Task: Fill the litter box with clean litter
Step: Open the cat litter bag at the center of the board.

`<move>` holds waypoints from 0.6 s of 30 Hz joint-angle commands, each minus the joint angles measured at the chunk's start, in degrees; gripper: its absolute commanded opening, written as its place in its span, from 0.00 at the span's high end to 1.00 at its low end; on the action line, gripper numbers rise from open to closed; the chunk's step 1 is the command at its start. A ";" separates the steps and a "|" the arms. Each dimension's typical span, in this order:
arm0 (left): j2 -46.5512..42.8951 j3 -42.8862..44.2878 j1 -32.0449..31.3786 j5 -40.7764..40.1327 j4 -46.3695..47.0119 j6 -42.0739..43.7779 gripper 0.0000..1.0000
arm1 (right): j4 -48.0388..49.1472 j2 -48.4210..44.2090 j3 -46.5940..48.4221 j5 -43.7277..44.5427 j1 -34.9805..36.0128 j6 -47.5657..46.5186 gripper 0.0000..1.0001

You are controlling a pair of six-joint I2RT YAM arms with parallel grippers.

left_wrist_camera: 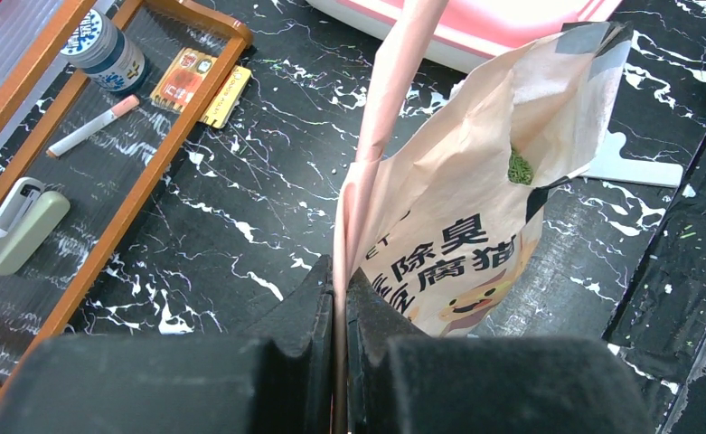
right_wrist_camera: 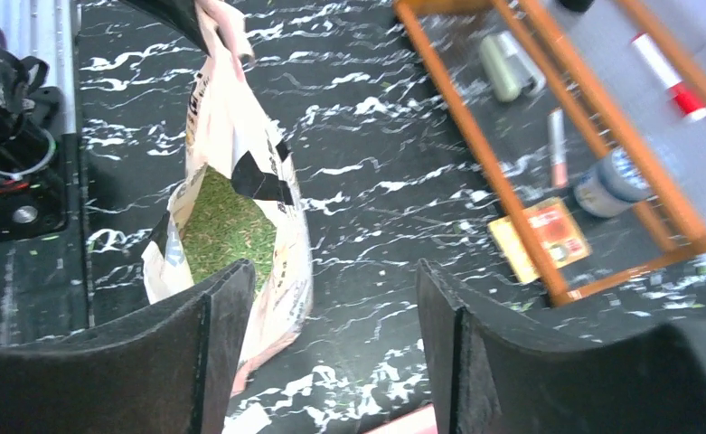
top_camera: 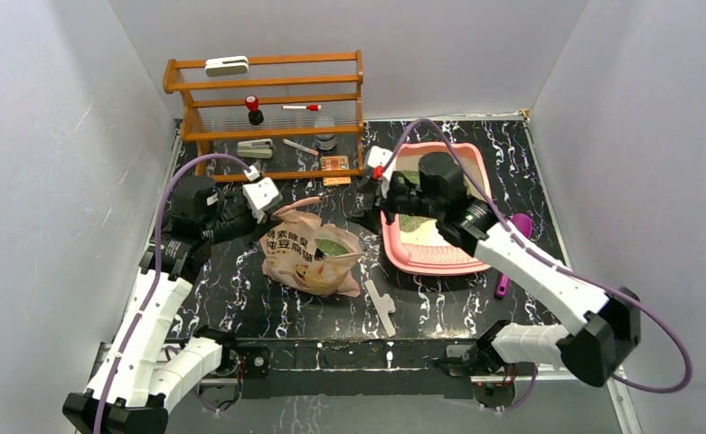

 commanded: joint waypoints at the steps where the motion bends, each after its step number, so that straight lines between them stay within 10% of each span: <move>1: -3.51 1.27 0.53 1.16 4.15 0.09 1.00 | -4.83 6.73 5.73 -6.55 -0.22 4.33 0.24; 15: -3.16 1.22 0.49 1.59 3.97 -0.74 1.00 | 0.78 19.04 6.97 -8.83 1.04 7.04 0.25; 18: -3.15 1.45 0.49 0.49 4.07 -0.55 1.00 | -1.55 21.59 10.34 -1.70 2.46 3.23 0.54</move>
